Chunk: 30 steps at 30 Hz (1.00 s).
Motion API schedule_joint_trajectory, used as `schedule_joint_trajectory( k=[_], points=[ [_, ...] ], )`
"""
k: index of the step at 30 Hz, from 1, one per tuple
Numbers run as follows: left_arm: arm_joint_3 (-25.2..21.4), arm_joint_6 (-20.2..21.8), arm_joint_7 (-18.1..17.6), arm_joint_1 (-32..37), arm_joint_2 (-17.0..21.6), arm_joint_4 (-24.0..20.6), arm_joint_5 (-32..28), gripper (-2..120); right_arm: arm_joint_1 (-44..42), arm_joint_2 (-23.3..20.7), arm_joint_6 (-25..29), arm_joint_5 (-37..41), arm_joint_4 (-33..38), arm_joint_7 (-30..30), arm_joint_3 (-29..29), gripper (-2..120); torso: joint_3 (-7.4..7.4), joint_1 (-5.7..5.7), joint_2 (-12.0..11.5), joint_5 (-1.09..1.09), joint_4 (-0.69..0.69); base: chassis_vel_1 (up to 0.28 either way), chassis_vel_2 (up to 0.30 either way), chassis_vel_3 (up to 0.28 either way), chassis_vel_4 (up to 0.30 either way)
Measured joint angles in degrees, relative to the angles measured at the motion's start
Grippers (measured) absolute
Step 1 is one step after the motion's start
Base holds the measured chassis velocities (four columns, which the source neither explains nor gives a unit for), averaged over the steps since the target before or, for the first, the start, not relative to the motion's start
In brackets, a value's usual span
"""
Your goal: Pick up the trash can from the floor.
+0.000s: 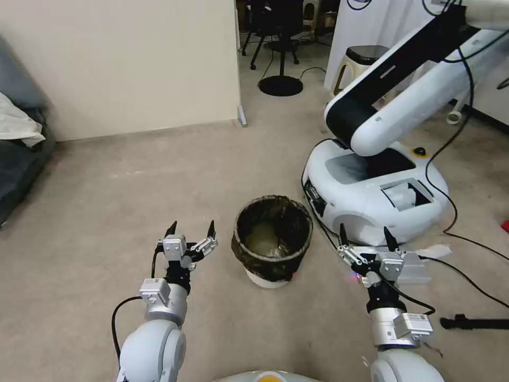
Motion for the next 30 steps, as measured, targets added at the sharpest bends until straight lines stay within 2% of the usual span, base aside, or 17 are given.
schedule_joint_trajectory(
  k=[6,18,22,27,30],
  points=[
    [0.1,-0.2,0.1,-0.1,0.0,0.3,0.0,100,0.2,0.1,0.6,0.1,-0.4,0.0,-0.1,100,0.01,0.00,0.0,-0.01,0.00,-0.116,0.108,0.107,-0.108],
    [1.0,-0.3,0.6,-1.0,1.3,0.2,-0.6,100,0.5,0.4,1.4,-0.6,-1.6,0.3,-0.9,100,0.00,0.00,0.0,-0.01,0.00,0.000,0.000,0.000,0.000],
    [1.4,1.7,0.9,-1.3,2.9,-2.1,-3.0,100,0.5,0.4,1.2,-1.4,-1.4,0.6,-1.1,100,0.00,0.00,0.0,0.00,0.00,0.000,0.000,0.000,0.000],
    [1.9,3.5,1.1,-1.8,3.6,-3.0,-4.5,100,1.1,0.3,1.1,-1.3,-1.8,0.7,-1.0,100,0.00,0.00,0.0,0.00,0.00,0.000,0.000,0.000,0.000],
    [2.5,5.9,2.4,-2.2,4.3,-4.5,-7.2,100,2.0,0.2,1.0,-1.1,-2.6,0.7,-1.0,100,0.00,0.00,0.0,-0.01,0.00,0.000,0.000,0.000,0.000]
  ],
)
